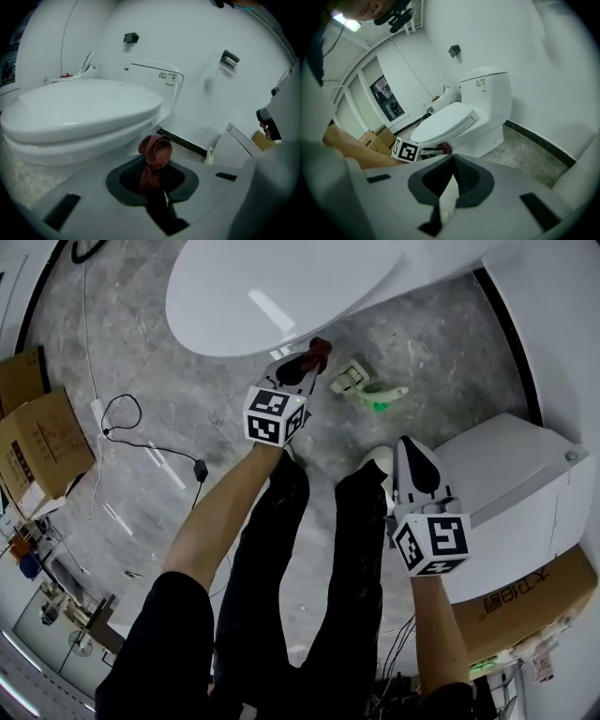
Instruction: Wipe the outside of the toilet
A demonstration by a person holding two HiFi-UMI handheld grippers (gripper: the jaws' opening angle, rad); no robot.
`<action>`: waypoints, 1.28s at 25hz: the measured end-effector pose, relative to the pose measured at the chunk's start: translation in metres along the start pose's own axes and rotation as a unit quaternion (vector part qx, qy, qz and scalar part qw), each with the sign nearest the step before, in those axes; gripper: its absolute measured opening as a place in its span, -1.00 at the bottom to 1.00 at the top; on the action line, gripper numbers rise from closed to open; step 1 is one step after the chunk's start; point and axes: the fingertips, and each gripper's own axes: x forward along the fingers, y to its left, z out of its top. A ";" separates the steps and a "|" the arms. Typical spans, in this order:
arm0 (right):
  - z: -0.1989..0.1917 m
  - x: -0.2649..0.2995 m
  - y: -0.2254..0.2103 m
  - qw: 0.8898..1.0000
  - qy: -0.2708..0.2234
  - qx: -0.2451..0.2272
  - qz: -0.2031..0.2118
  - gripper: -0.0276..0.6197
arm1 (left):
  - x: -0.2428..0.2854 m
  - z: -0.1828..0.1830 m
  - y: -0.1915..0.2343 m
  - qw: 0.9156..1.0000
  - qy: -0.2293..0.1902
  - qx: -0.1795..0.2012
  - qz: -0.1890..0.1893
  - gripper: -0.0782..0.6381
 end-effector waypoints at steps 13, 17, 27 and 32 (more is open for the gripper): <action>-0.018 -0.029 -0.075 0.999 0.001 0.046 -0.012 -0.91 | 0.122 0.050 -0.064 0.998 -0.029 -0.046 0.017 -0.62; -0.023 -0.033 -0.089 0.998 0.006 0.052 -0.016 -0.91 | 0.153 0.060 -0.071 0.997 -0.037 -0.063 0.028 -0.62; -0.031 -0.029 -0.095 0.997 0.010 0.070 -0.022 -0.91 | 0.173 0.061 -0.052 0.993 -0.047 -0.083 0.065 -0.62; -0.031 -0.024 -0.089 0.997 0.016 0.067 -0.020 -0.91 | 0.163 0.053 -0.041 0.992 -0.047 -0.088 0.081 -0.63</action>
